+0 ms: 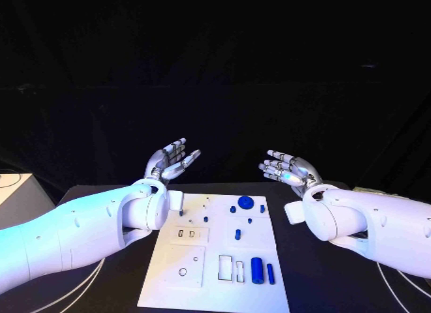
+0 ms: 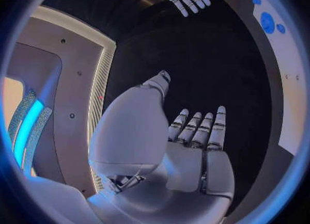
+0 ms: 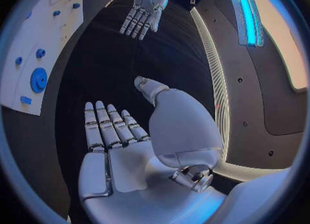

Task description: Assemble the parts on the task board

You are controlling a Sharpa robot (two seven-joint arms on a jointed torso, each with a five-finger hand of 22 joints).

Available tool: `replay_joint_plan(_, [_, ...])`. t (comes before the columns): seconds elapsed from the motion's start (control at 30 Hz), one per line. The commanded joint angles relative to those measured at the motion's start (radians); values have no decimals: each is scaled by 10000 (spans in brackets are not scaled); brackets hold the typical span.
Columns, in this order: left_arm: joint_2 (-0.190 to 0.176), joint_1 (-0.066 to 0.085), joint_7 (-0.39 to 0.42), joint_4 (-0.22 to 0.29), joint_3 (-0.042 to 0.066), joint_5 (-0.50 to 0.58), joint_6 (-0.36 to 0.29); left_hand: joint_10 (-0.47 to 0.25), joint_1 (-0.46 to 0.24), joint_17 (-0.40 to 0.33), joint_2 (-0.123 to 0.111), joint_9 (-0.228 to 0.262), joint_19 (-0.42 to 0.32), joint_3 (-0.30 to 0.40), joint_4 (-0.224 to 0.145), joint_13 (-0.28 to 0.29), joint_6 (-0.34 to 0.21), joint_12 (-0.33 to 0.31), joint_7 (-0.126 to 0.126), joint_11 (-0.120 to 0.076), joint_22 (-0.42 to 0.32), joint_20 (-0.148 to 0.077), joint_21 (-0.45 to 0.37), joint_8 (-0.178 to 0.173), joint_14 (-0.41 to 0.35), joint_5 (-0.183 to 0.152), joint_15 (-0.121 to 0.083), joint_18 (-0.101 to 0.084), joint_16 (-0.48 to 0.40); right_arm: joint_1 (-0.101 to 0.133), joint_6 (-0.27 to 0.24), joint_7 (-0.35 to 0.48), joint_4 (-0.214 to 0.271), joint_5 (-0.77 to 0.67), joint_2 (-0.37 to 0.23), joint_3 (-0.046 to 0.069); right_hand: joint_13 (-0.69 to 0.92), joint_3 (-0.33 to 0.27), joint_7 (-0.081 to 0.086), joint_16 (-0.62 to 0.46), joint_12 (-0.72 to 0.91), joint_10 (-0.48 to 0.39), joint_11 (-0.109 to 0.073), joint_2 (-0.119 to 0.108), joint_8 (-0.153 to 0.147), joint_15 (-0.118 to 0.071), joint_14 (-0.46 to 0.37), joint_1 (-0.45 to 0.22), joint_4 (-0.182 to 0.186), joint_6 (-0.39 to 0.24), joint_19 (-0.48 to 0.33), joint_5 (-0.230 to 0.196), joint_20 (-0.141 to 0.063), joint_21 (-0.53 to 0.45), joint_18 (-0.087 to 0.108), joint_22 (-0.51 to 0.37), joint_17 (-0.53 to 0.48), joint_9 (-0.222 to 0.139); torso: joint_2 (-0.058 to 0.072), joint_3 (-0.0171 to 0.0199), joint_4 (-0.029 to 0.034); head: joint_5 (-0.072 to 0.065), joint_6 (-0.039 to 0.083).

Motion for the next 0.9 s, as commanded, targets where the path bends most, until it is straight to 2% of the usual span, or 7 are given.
replay_joint_plan(0.03, [68, 66, 253, -98, -9, 32, 1081, 244, 405, 41, 34, 38, 155, 158, 79, 31, 248, 79, 1331, 105, 29, 54, 80, 82, 237, 67, 42, 166, 87, 129, 1365, -659, -67, -678, -15, -86, 70, 290, 1495, 316, 126, 1097, -8, 45, 177, -90, 1563, 619, -214, 821, 1081, 74, 75, 220, 362, 108, 188, 124, 1, -2, -2, 1, -1])
replay_joint_plan(0.1, [70, 68, 253, -102, -10, 32, 1087, 573, 413, 103, 142, 81, 206, 283, 52, 60, 528, 120, 1379, 182, 38, 48, 102, 148, 652, 57, -43, 199, 168, 170, 1435, -698, -84, -707, -20, -122, 144, 355, 1443, 625, 271, 2112, -110, 11, 382, -223, 2862, 778, -338, 1624, 2357, -20, 45, 511, 534, 255, 358, 268, 1, -2, -2, 1, -1])
replay_joint_plan(0.13, [-79, 73, -17, -93, -10, -16, 1612, 710, 411, 129, 170, 100, 229, 314, 43, 72, 647, 138, 1394, 207, 42, 46, 110, 177, 839, 55, -69, 215, 205, 286, 950, -1020, -436, -3235, 22, -121, 230, 419, 1368, 762, 481, 3427, -217, -19, 588, -363, 3234, 890, -399, 2405, 2978, -94, 46, 690, 657, 315, 410, 407, 64, 5, 6, -32, -260])
replay_joint_plan(0.23, [-292, 103, -105, 70, -10, -200, 1907, 2058, 366, 434, 324, 240, 1614, 545, -49, 161, 1586, 284, 1391, 302, 218, 36, 448, 408, 2921, 42, -239, 504, 763, 357, 1001, -998, -619, -4590, 63, -118, 208, 609, 1156, 1049, 636, 4434, -474, -185, 1034, -645, 4048, 1055, -478, 4041, 3689, -158, -7, 995, 891, 374, 513, 680, 140, 0, 11, -46, -270])
replay_joint_plan(0.33, [-577, 149, -192, 341, -10, -336, 2142, 5050, 272, 839, 394, 455, 3378, 761, -193, 372, 2983, 804, 1348, 49, 473, 7, 1091, 782, 5149, 37, -592, 955, 1533, 449, 1006, -1059, -707, -5824, 77, -115, 187, 805, 992, 1192, 596, 4991, -645, -384, 1237, -833, 4580, 1117, -457, 4781, 4164, -192, -161, 1189, 899, 395, 565, 779, 272, -5, 23, -95, -282])
replay_joint_plan(0.47, [-1002, 228, -308, 827, -8, -403, 2443, 6015, 154, 1319, 360, 700, 4359, 1015, -359, 399, 4642, 1067, 1173, -229, 647, -105, 1640, 1231, 6561, 75, -994, 1223, 2310, 576, 943, -1242, -696, -7100, 75, -110, 188, 950, 800, 1506, 564, 5705, -865, -532, 1413, -1150, 5453, 1194, -430, 5256, 4948, -212, -514, 1641, 891, 554, 760, 853, 490, -6, 58, -157, -233])
replay_joint_plan(0.9, [-2502, 452, -392, 2922, 31, -306, 3224, 7556, -273, 3318, 29, 921, 5634, 1905, -821, 396, 5342, 1014, 794, -718, 1377, -838, 3205, 1870, 7377, 58, -1640, 1189, 5464, 980, 779, -2833, -393, -10814, 44, -61, 250, 143, 305, 3950, 244, 7598, -1639, -816, 1486, -2266, 8943, 1405, -433, 6366, 7078, -278, -1912, 5100, 845, 2624, 2819, 946, 1133, -141, 377, -448, -214])
